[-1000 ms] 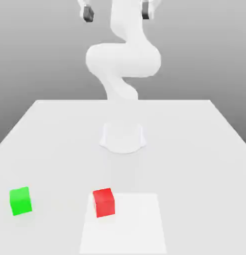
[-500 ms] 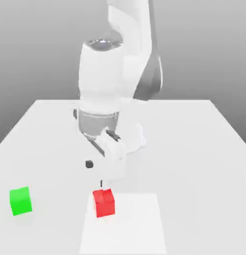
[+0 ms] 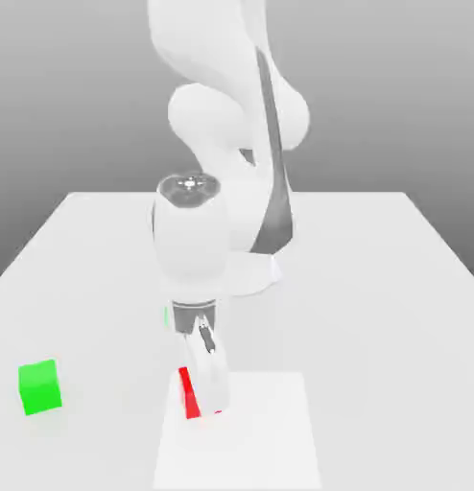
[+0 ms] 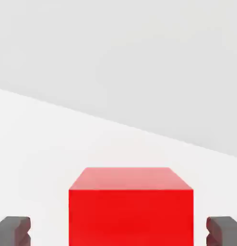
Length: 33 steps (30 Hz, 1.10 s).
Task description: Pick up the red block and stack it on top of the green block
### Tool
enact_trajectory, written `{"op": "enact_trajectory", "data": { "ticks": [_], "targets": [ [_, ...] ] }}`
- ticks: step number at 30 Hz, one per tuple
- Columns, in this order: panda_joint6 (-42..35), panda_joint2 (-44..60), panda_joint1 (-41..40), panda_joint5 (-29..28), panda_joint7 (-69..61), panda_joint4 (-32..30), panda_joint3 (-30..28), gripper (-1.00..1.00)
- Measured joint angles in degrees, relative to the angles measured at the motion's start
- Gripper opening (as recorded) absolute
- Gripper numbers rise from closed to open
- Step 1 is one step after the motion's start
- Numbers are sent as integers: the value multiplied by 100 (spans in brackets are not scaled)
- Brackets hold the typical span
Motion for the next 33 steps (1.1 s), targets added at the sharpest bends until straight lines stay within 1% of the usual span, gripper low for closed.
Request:
{"op": "enact_trajectory", "data": {
  "ticks": [6, 13, 19, 21, 25, 33],
  "targets": [
    [32, 25, 18, -26, 20, 3, -24, -100],
    [-594, -744, -266, 746, -526, -82, 455, -100],
    [-1128, -1377, -228, 1231, -887, -214, 551, -100],
    [-1250, -1421, -291, 1300, -623, -136, 430, -100],
    [-1460, -1384, -814, 1365, 209, 121, 212, -100],
    [-1865, -1236, -1364, 1334, 2080, 672, -321, -100]
  ]
}}
